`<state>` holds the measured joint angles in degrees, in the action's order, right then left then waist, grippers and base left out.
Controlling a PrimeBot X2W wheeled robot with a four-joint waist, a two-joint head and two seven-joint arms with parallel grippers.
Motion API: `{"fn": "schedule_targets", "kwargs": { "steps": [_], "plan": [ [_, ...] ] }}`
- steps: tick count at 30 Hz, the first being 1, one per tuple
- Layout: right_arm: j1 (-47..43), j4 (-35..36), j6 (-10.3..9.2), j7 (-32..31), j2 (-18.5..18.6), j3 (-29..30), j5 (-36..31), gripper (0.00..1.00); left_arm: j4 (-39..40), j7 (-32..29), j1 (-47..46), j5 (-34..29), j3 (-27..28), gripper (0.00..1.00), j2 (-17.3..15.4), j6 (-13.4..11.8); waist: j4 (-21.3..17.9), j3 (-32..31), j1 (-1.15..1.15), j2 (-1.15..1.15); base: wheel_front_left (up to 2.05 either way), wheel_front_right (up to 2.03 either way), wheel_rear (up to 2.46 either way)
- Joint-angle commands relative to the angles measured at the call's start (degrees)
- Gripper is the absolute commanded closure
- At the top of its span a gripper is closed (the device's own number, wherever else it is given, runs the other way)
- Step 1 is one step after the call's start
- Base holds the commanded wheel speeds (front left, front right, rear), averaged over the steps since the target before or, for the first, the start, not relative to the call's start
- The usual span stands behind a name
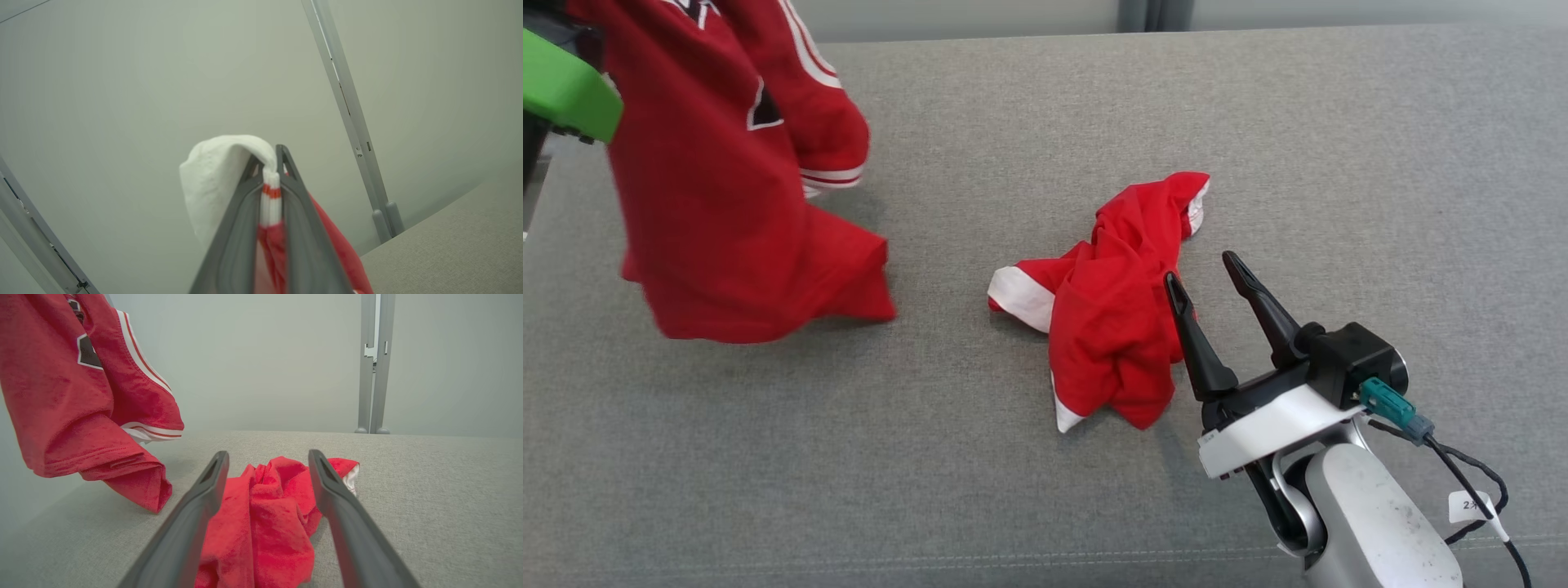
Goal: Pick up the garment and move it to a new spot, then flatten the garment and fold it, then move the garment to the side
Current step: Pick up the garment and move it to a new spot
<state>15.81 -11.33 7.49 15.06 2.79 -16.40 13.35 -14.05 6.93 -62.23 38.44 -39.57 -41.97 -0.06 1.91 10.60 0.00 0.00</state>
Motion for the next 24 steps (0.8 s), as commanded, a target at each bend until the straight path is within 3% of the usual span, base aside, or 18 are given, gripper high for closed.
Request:
{"fn": "schedule_targets", "kwargs": {
  "steps": [1,12,24],
  "plan": [
    [0.53,0.10,-0.01,0.22,0.18,0.06,-0.58,0.00,0.12,-0.13,-1.00,0.18,0.70,1.00,-1.30,-0.46,1.82,1.01,0.00,0.00,0.00,0.00,0.00],
    [1.23,2.61,-0.01,0.02,0.19,-0.07,-2.54,0.00,-8.81,3.32,1.21,3.94,5.96,1.00,-8.17,0.64,6.36,3.70,0.00,0.00,0.00,0.00,0.00],
    [1.86,6.75,0.00,-2.21,0.20,-1.31,-5.43,0.00,-20.79,7.66,1.33,3.59,7.88,1.00,-8.11,3.15,7.30,7.24,0.00,0.00,0.00,0.00,0.00]
  ]
}}
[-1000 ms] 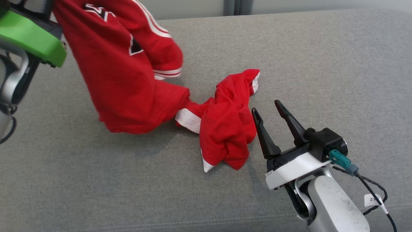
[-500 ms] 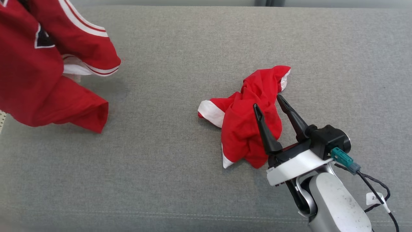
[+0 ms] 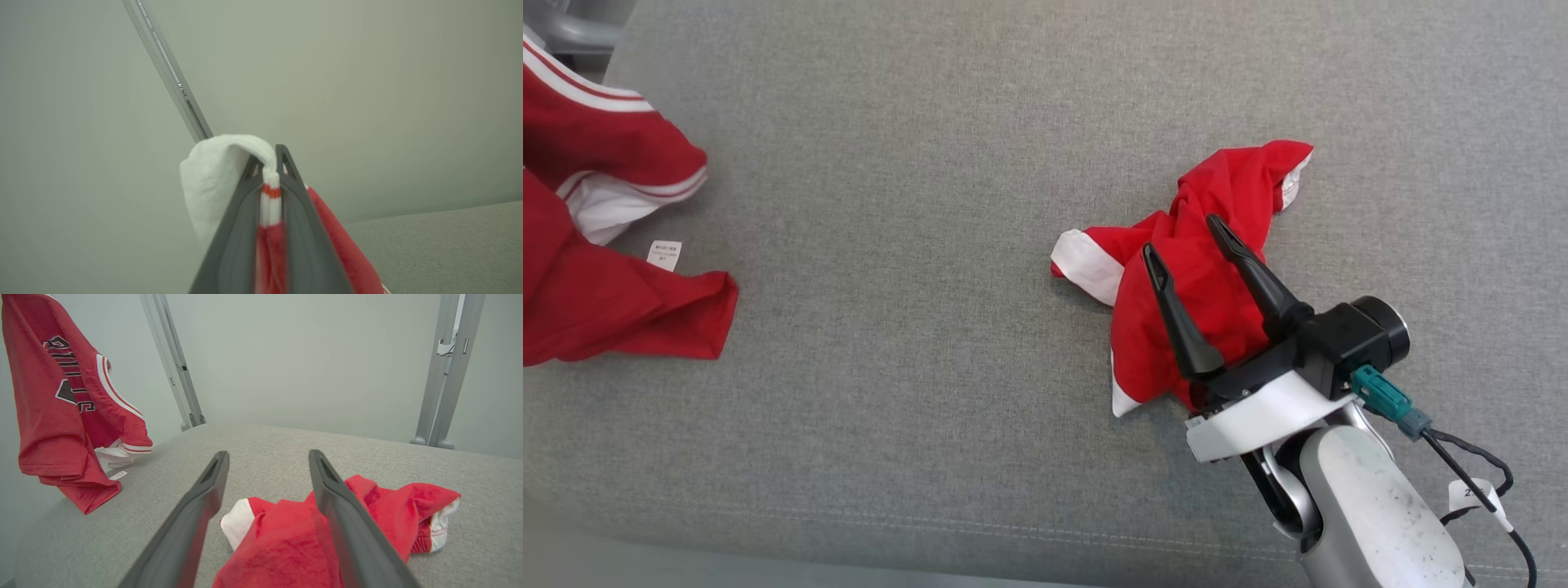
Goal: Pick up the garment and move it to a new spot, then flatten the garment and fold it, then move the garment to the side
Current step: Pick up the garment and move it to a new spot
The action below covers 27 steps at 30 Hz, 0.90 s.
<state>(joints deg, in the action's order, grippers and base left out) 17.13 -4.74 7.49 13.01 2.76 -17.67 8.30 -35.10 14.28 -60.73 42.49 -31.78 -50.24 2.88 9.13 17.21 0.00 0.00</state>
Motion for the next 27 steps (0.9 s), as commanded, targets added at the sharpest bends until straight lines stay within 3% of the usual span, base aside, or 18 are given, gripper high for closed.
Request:
{"fn": "schedule_targets", "kwargs": {
  "steps": [1,13,27],
  "plan": [
    [0.59,0.61,-0.01,-0.22,0.23,-0.02,-0.67,0.00,-0.44,0.53,-0.45,-0.41,0.49,1.00,0.53,0.30,0.03,1.05,0.00,0.00,0.00,0.00,0.00],
    [0.73,3.71,0.00,-1.87,0.22,-0.09,-2.60,0.00,-2.79,0.87,3.69,-1.99,4.07,1.00,7.47,2.19,-0.25,4.55,0.00,0.00,0.00,0.00,0.00],
    [1.09,3.74,-0.01,-2.06,0.22,-0.62,-2.51,0.00,-16.41,0.34,12.11,2.55,-0.57,1.00,16.35,4.59,-1.07,3.89,0.00,0.00,0.00,0.00,0.00]
  ]
}}
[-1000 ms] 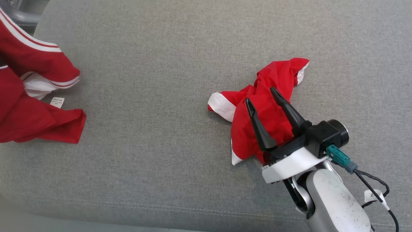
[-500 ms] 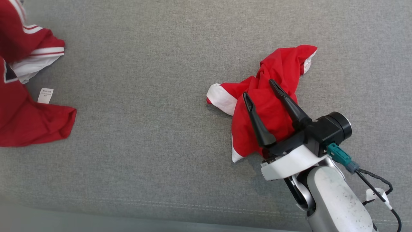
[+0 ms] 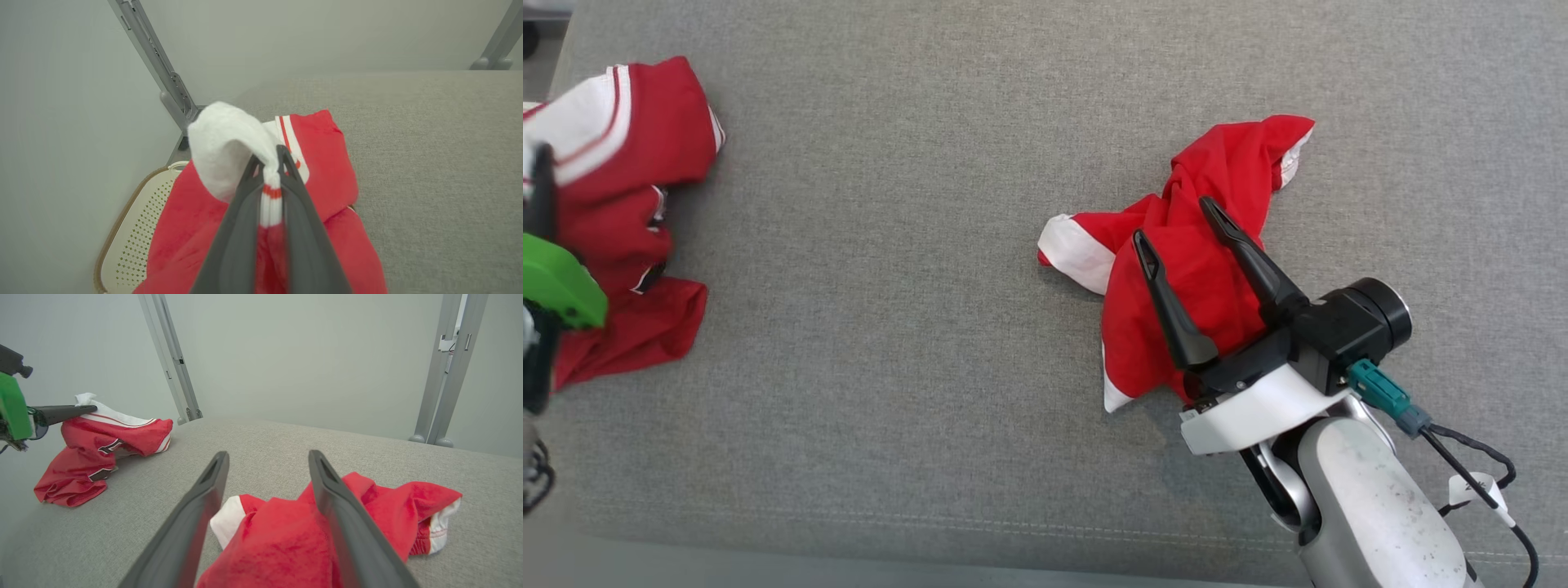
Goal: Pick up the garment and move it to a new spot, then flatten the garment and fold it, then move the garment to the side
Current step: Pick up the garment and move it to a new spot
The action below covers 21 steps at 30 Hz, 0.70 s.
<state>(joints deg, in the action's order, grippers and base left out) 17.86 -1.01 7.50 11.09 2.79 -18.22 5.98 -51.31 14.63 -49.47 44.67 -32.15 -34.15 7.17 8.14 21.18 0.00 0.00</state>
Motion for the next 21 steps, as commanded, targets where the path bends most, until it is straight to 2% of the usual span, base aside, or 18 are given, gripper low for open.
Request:
{"fn": "schedule_targets", "kwargs": {
  "steps": [1,5,6,7,15,17,21],
  "plan": [
    [0.44,-0.09,-0.02,-0.21,0.20,-0.20,-0.13,0.00,-0.99,-0.17,1.11,0.78,-0.71,1.00,0.75,0.25,-0.21,-0.17,0.00,0.00,0.00,0.00,0.00],
    [0.76,-0.39,-0.01,-0.30,0.19,-0.77,0.11,0.00,-2.99,-0.01,2.25,2.95,-1.85,1.00,1.58,0.26,-0.87,-0.63,0.00,0.00,0.00,0.00,0.00],
    [0.77,-0.56,-0.01,-0.31,0.20,-0.90,0.20,0.00,-3.25,0.06,2.62,3.82,-1.87,0.40,1.86,0.26,-1.01,-0.79,0.00,0.00,0.00,0.00,0.00],
    [0.75,-0.83,-0.02,-0.24,0.19,-1.09,0.30,0.00,-3.74,0.10,3.05,4.82,-1.64,0.00,2.11,0.27,-1.18,-1.08,0.00,0.00,0.00,0.00,0.00],
    [0.34,-2.18,-0.01,0.85,0.19,-1.38,1.60,0.00,-3.51,0.57,2.97,4.99,-1.31,0.00,0.28,0.29,-1.83,-3.99,0.00,0.00,0.00,0.00,0.00],
    [-0.35,-3.10,-0.02,1.57,0.19,-1.37,2.56,0.00,1.08,0.51,3.56,1.19,2.12,0.00,-1.11,-0.58,-1.98,-6.24,0.00,0.00,0.00,0.00,0.00],
    [-0.98,-3.91,-0.01,2.04,0.19,-1.05,3.12,0.00,7.67,0.52,7.18,-2.86,6.45,0.00,-0.95,-2.38,-2.01,-8.30,0.00,0.00,0.00,0.00,0.00]
  ]
}}
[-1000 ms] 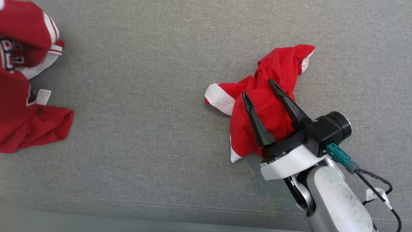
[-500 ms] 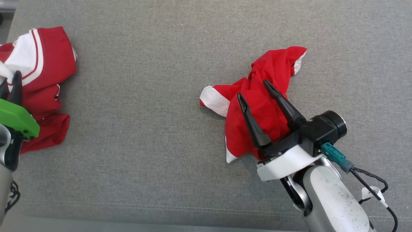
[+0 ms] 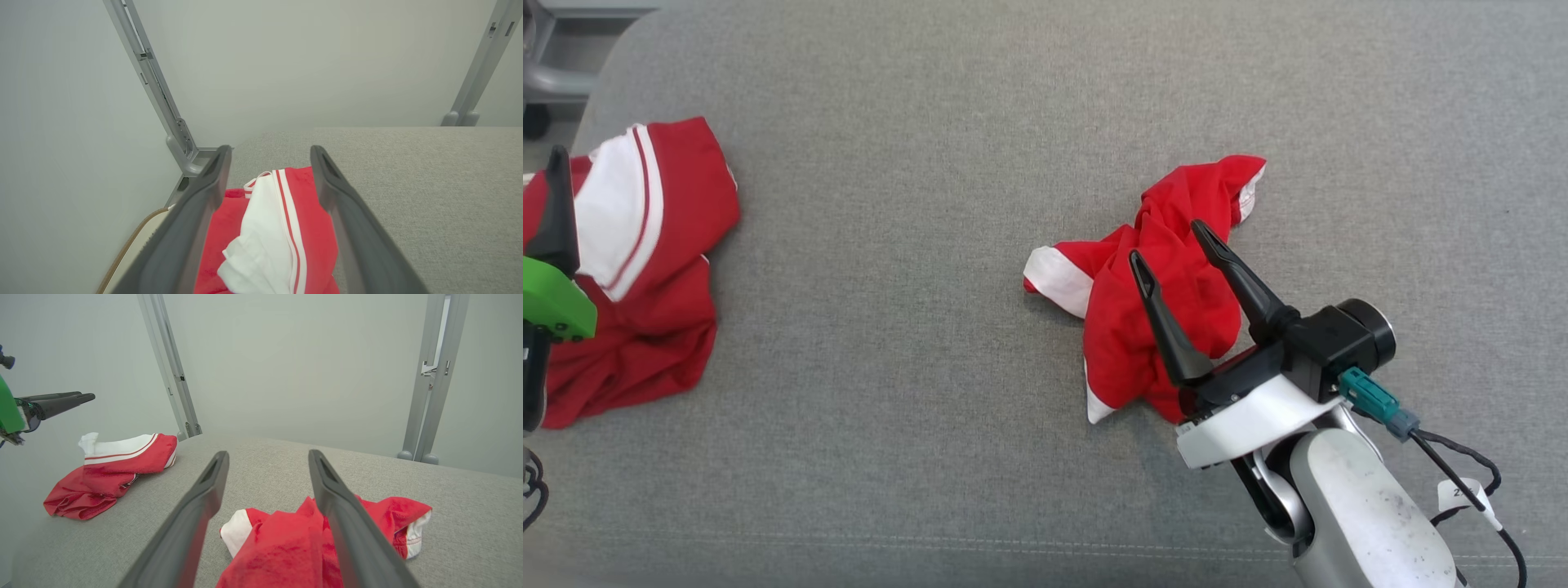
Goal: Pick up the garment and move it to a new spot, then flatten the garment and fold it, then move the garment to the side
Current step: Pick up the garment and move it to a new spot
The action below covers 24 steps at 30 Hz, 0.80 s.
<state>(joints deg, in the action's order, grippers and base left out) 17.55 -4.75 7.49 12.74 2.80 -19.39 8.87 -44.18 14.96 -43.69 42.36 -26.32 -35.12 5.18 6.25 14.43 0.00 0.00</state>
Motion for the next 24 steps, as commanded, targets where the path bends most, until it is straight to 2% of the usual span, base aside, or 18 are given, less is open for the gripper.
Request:
{"fn": "schedule_targets", "kwargs": {
  "steps": [1,7,15,24],
  "plan": [
    [-0.80,-0.32,0.00,0.52,0.18,0.22,0.34,0.00,2.22,0.20,2.11,-1.58,1.78,0.00,0.00,-0.72,-0.15,-1.96,0.00,0.00,0.00,0.00,0.00],
    [-1.86,-1.20,-0.01,1.11,0.18,1.91,0.64,0.00,12.43,0.20,8.69,-6.45,8.00,0.00,1.49,-2.46,-0.63,-4.57,0.00,0.00,0.00,0.00,0.00],
    [-3.79,-1.78,-0.01,1.59,0.17,5.81,0.32,0.00,24.88,0.17,18.22,-11.15,14.48,0.00,7.38,-3.49,-0.82,-7.32,0.00,0.00,0.00,0.00,0.00],
    [-4.90,-2.93,-0.01,1.40,0.17,7.91,0.04,0.00,32.55,0.16,27.78,-16.59,16.41,0.00,13.78,-3.77,-3.46,-9.23,0.00,0.00,0.00,0.00,0.00]
  ]
}}
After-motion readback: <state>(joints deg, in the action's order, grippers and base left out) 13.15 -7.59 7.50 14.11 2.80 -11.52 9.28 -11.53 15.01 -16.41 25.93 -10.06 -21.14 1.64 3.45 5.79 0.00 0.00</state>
